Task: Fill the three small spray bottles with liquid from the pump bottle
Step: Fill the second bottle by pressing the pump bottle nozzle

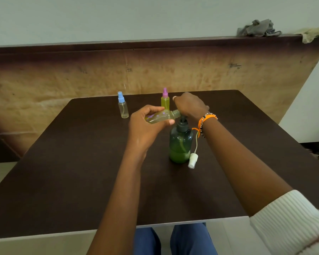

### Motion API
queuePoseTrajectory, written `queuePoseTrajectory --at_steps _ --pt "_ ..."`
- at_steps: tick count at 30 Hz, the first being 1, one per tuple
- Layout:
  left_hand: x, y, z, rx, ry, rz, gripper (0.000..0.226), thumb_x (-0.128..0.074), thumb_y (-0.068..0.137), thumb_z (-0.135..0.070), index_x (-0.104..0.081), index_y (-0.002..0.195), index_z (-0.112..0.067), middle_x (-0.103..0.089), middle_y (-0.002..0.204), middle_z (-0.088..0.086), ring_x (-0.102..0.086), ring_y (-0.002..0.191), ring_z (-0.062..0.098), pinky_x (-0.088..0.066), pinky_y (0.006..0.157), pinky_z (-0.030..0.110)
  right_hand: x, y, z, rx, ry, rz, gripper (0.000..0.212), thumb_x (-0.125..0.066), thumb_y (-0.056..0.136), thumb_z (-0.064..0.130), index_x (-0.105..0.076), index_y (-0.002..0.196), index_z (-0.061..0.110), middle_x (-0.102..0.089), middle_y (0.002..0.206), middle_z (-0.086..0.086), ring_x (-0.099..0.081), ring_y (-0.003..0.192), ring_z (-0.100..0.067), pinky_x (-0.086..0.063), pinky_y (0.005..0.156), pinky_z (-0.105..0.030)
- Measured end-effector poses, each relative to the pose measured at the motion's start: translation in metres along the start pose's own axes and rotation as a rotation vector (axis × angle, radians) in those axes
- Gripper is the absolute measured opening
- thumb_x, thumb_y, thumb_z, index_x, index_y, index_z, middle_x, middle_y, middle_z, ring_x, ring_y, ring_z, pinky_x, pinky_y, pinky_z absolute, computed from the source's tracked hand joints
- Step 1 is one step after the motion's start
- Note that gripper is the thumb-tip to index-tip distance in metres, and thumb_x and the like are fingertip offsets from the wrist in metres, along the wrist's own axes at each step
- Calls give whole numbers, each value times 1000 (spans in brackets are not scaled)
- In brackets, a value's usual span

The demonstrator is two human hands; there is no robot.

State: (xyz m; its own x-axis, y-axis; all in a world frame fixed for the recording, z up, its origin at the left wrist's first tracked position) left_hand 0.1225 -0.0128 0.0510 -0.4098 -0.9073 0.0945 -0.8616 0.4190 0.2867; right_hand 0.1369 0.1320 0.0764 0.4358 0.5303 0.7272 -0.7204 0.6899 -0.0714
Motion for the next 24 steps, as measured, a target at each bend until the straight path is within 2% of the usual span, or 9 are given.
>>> queuePoseTrajectory --at_steps 4,6,9,12,14,16,18,21,24 --pt "-2 -2 6 14 5 0 35 -82 65 -2 -69 96 -11 -67 83 -10 -61 69 -12 -46 63 6 -12 4 -9 -17 177 18 31 -40 91 33 -53 74 11 -55 87 -10 -50 85 -28 -40 89 -45" --pt "-2 -4 9 27 -7 -8 34 -82 65 -2 -69 95 -12 -67 83 -10 -62 70 -11 -46 63 6 -16 1 -10 -43 196 17 30 -39 92 32 -52 77 10 -57 92 -11 -54 89 -31 -41 96 -47" --pt "-1 -4 8 31 -2 0 34 -82 65 -3 -69 95 -13 -67 84 -10 -61 69 -12 -47 63 7 -10 -5 -10 -42 154 -22 30 -36 95 34 -55 93 11 -57 102 -9 -52 97 -30 -32 104 -50" --pt "0 -2 1 11 25 2 35 -83 64 -5 -69 95 -14 -67 86 -10 -60 70 -12 -49 67 8 0 -7 -4 -39 48 -18 43 -32 98 40 -57 115 9 -56 120 -13 -50 112 -33 -24 108 -50" --pt "0 0 -2 3 35 5 36 -83 63 -5 -69 96 -14 -68 86 -9 -60 69 -12 -49 68 8 1 -6 2 -14 24 26 47 -30 97 45 -59 104 9 -58 118 -14 -51 115 -35 -26 108 -51" --pt "0 0 -2 6 35 4 36 -84 63 -6 -69 95 -15 -68 86 -8 -60 69 -11 -48 66 7 -2 -3 2 4 40 40 45 -33 94 46 -56 83 9 -60 103 -13 -55 108 -35 -33 105 -52" --pt "-1 -1 1 8 35 4 35 -83 63 -5 -69 94 -14 -67 85 -10 -60 69 -12 -47 65 6 -9 -1 -4 -23 109 43 36 -37 93 37 -59 91 8 -59 98 -11 -57 100 -33 -40 100 -48" --pt "-1 -5 6 25 17 4 36 -83 63 -3 -69 94 -14 -67 83 -11 -61 69 -12 -46 63 6 -14 -3 -8 -85 149 83 39 -34 91 23 -60 116 9 -59 109 -14 -56 102 -32 -41 99 -49" --pt "0 -5 6 20 12 21 38 -83 61 -2 -70 95 -16 -68 83 -11 -62 70 -10 -48 64 7 -6 -9 -6 -69 130 47 32 -38 91 27 -61 103 9 -59 101 -12 -56 101 -32 -38 102 -50"
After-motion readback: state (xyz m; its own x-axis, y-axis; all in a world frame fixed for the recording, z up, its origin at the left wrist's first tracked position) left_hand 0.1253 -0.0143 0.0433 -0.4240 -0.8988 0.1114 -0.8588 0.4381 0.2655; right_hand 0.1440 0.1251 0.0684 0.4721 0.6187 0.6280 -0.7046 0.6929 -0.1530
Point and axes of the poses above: each hand's wrist, its own y-axis towards the middle knuckle, its own x-axis out of the back of the hand, z = x × y, the point moved 2 cm from there along y, towards the middle knuckle
